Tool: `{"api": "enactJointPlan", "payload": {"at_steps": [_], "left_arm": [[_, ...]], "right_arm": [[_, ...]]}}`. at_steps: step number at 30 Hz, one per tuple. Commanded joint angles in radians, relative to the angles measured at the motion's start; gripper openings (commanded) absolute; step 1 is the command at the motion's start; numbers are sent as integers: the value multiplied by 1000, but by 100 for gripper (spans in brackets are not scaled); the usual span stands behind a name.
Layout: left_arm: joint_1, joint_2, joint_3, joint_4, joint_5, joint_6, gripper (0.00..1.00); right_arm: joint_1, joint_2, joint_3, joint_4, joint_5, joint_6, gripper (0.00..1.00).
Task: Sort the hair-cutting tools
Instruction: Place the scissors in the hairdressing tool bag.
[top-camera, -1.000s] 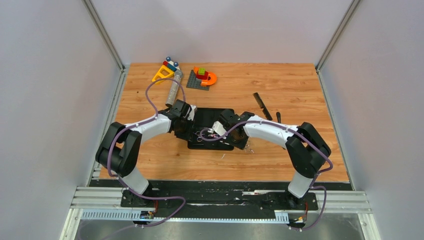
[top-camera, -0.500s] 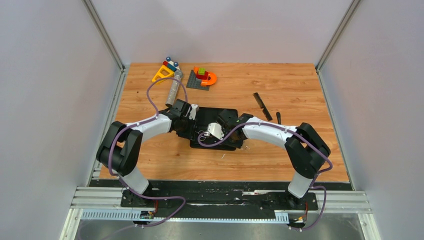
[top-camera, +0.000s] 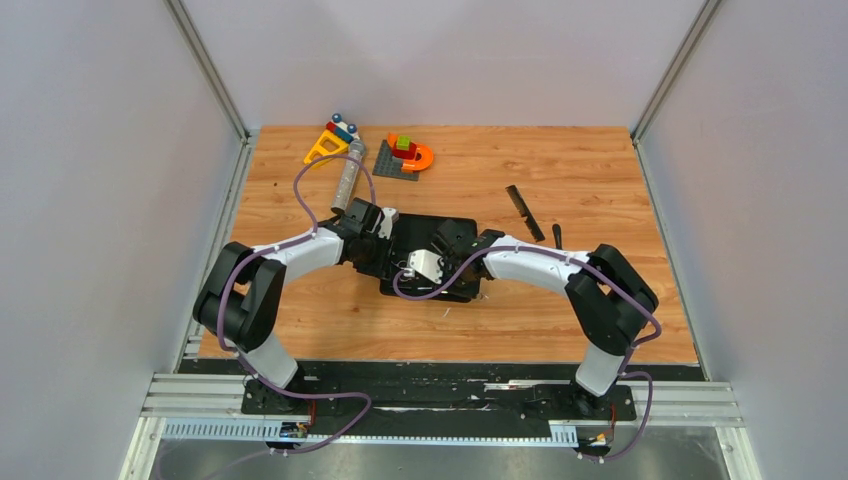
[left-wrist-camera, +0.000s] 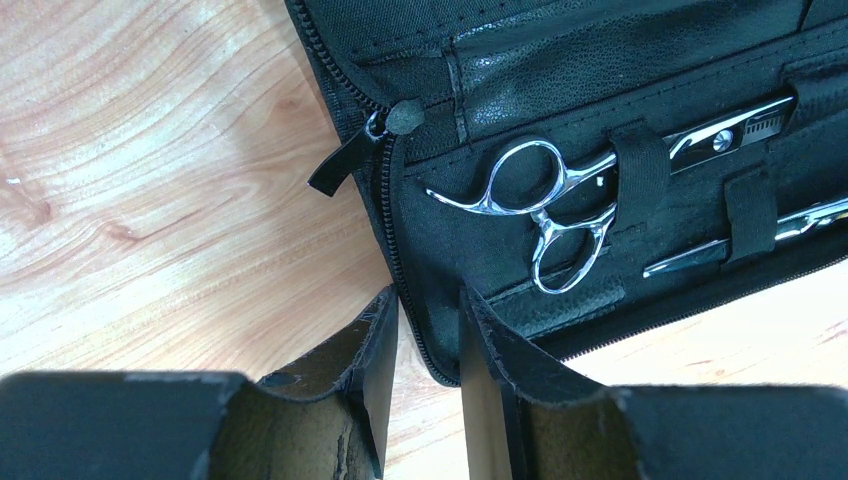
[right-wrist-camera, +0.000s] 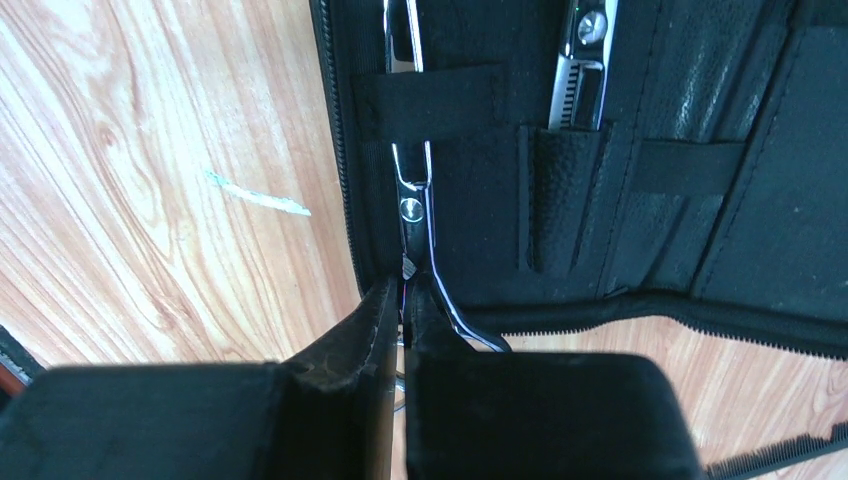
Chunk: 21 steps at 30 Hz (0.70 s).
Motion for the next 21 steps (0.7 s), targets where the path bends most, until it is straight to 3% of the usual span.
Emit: {"api": "enactJointPlan", "payload": {"at_steps": [1, 12, 21], "left_arm": [[-7, 39, -1, 17, 5, 21, 37], [-7, 47, 3, 4, -8, 13, 38], [-7, 44, -5, 0, -9, 5, 36]], "right_arm": [[8, 16, 2, 60, -72, -19, 0], [16, 20, 41, 67, -165, -4, 0], [-28, 36, -11, 98, -72, 17, 0]]}}
